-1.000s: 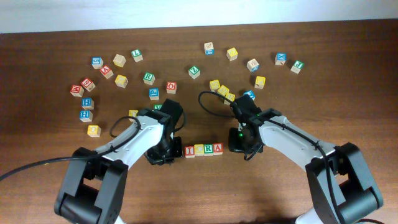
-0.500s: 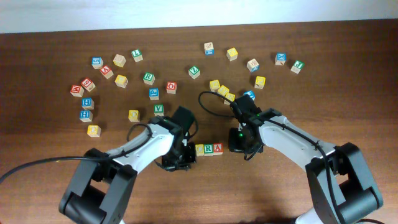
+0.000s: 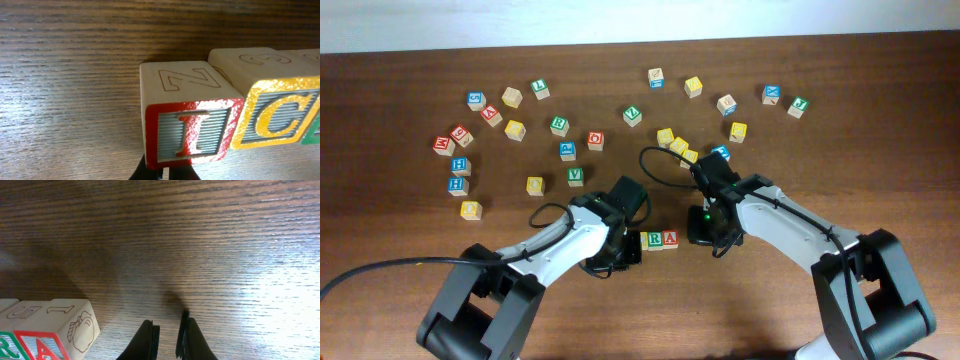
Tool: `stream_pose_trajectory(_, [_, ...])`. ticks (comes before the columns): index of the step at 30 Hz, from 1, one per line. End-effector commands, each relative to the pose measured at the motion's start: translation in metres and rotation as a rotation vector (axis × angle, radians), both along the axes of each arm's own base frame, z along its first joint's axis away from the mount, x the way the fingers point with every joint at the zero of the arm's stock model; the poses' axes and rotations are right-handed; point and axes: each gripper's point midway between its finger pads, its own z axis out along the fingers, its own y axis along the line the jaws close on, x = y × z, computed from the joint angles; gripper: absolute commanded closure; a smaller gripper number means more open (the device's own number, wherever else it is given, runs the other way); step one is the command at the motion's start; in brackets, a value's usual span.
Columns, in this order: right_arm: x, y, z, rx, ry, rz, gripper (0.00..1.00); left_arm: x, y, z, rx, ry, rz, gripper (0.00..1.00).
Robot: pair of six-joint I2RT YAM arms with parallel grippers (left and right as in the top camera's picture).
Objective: Spell out ICRA
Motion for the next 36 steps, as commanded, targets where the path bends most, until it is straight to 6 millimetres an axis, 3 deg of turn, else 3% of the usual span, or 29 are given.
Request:
stream_pose_trajectory(1, [-0.003, -0.003, -0.005, -0.025, 0.008, -0.001, 0.91, 0.003, 0.007, -0.002, 0.04, -0.029, 0.011, 1.0])
stream_pose_trajectory(12, [-0.004, -0.003, -0.005, -0.026, 0.01, -0.001, 0.91, 0.006, 0.005, -0.002, 0.032, -0.038, 0.01, 1.0])
stream_pose_trajectory(15, [-0.003, -0.005, -0.003, -0.035, 0.002, 0.035, 0.96, 0.002, 0.008, 0.001, 0.041, -0.026, 0.01, 1.0])
stream_pose_trajectory(18, [0.007, -0.002, 0.012, -0.038, -0.012, 0.05, 0.96, 0.006, 0.005, 0.021, 0.005, -0.077, 0.011, 1.0])
stream_pose_trajectory(21, [0.027, 0.007, 0.04, -0.023, -0.057, 0.085, 0.96, 0.008, 0.007, 0.05, -0.03, -0.144, 0.015, 1.0])
stream_pose_trajectory(26, [0.054, 0.03, 0.066, 0.069, -0.146, 0.093, 0.96, 0.031, 0.034, 0.08, -0.06, -0.241, 0.128, 1.0])
stream_pose_trajectory(29, [0.057, 0.04, 0.067, 0.118, -0.153, 0.102, 0.96, 0.04, 0.051, 0.08, -0.051, -0.243, 0.192, 1.0])
stream_pose_trajectory(32, [0.052, 0.049, 0.054, 0.108, -0.127, 0.128, 0.96, 0.049, 0.069, 0.079, -0.01, -0.264, 0.243, 1.0])
stream_pose_trajectory(36, [0.043, 0.065, 0.039, 0.087, -0.101, 0.166, 0.96, 0.051, 0.073, 0.079, 0.003, -0.27, 0.251, 1.0])
